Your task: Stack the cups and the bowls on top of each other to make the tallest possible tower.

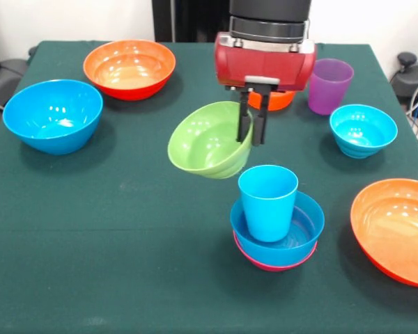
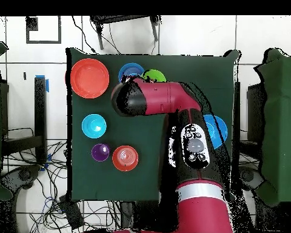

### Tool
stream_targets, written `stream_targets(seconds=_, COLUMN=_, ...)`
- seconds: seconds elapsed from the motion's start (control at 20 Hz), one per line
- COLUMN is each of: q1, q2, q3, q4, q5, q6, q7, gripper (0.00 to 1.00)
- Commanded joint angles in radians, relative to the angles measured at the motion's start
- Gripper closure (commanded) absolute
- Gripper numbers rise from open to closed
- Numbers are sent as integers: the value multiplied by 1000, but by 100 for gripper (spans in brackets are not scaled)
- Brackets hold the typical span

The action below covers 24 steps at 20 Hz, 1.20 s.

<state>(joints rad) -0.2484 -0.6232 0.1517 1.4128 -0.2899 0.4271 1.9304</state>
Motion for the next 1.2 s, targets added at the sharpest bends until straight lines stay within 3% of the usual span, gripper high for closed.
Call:
stream_targets(seconds=0.05, q1=41, q2=-8, q3=71, q4=46, q5=-21, q6=66, q7=-15, gripper=100)
stream_targets(seconds=0.25, q1=34, q2=-4, q3=80, q4=20, q5=-9, q6=103, q7=-39, gripper=100)
stream_targets(seconds=0.75, q1=10, q2=23, q3=80, q4=51, q5=-37, q6=17, q7=-36, gripper=100)
stream_targets(seconds=1.2, q1=16, q2=31, q3=69, q4=50, q5=-52, q6=-4, q7=-28, gripper=100)
